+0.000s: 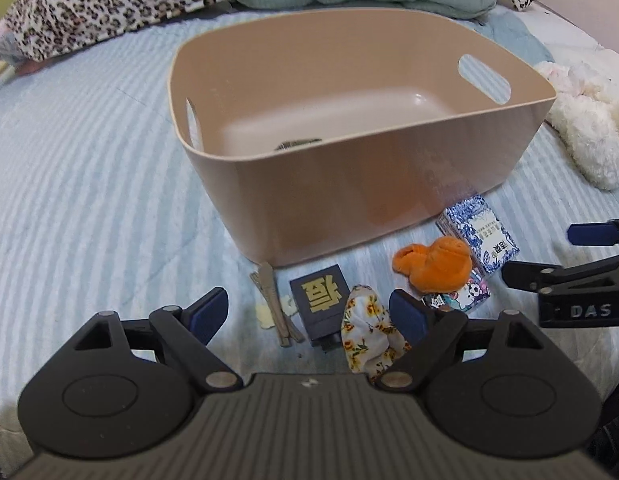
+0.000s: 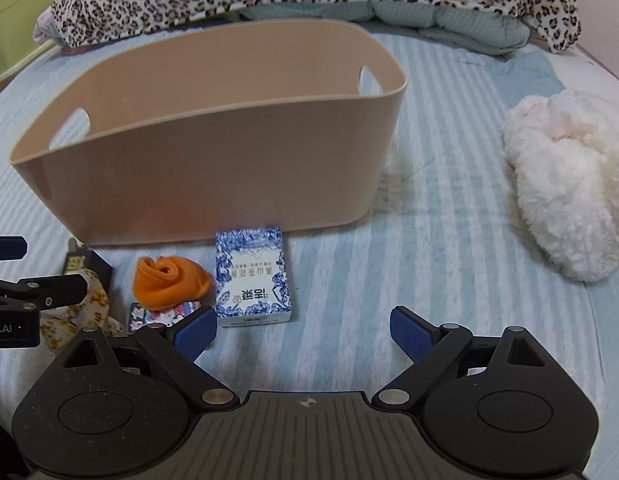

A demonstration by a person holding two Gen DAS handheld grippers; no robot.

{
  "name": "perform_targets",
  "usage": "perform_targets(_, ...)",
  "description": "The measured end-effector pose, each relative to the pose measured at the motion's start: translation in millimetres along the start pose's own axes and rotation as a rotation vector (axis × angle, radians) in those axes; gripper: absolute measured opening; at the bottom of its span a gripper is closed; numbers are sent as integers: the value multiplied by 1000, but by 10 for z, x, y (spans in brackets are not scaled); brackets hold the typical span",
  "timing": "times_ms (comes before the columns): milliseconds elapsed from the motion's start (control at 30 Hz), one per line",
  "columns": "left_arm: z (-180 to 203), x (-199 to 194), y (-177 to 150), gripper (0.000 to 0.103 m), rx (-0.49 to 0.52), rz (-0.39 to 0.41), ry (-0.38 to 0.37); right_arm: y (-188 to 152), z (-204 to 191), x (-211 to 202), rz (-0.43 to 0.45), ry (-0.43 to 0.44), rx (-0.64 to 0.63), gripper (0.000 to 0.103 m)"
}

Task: Organize objects
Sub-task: 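Grasp floral scrunchie with left tool while right tool grasps blue-and-white box, then carry scrunchie with left tool while right tool carries patterned box over basket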

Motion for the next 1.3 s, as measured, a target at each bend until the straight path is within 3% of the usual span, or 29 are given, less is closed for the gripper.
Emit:
perform_targets(200,15,168,-61,86,-19,-65,-48,-6,-54,229,-40,8,-27,95)
perform_targets(300,19,200,-123,76,-37,-84,-95,-15,-97,293,-48,32,-29,95)
perform_targets(367,27,212,-158,63,-36,-96,-104,-20,-122,324,-47,40,-29,95)
perform_targets(500,-8,205,-189,52,-32,-96,-99,-45,-184,373,-48,47,-47,86)
perform_targets(567,-12,180,-191,37,-34,-97,-101,-55,-204,367,-34,48,-54,80)
perform_targets(600,-12,184,-191,30,-30,-97,-102,-59,-207,358,-28,49,-56,73)
perform_targets(633,-16,176,-195,14,-27,-99,-109,-65,-207,350,-27,51,-57,60)
perform_targets(733,-26,128,-232,11,-29,-97,-122,-85,-196,310,-21,57,-50,44)
perform_targets(967,-50,-69,-281,9,-12,-73,-136,-193,-172,136,6,66,-27,43)
perform_targets(1300,-211,-546,-212,9,-1,33,-77,-202,2,-198,60,99,65,43)
Point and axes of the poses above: each gripper's, at about its wrist camera, not at the fingertips, and x roughly the way its jaws point, z to its right, y to its top, the point moved 4 cm from there along x, roughly the way its jaws point, and after that the axes turned 10 degrees about x, right-handed, at the moved point
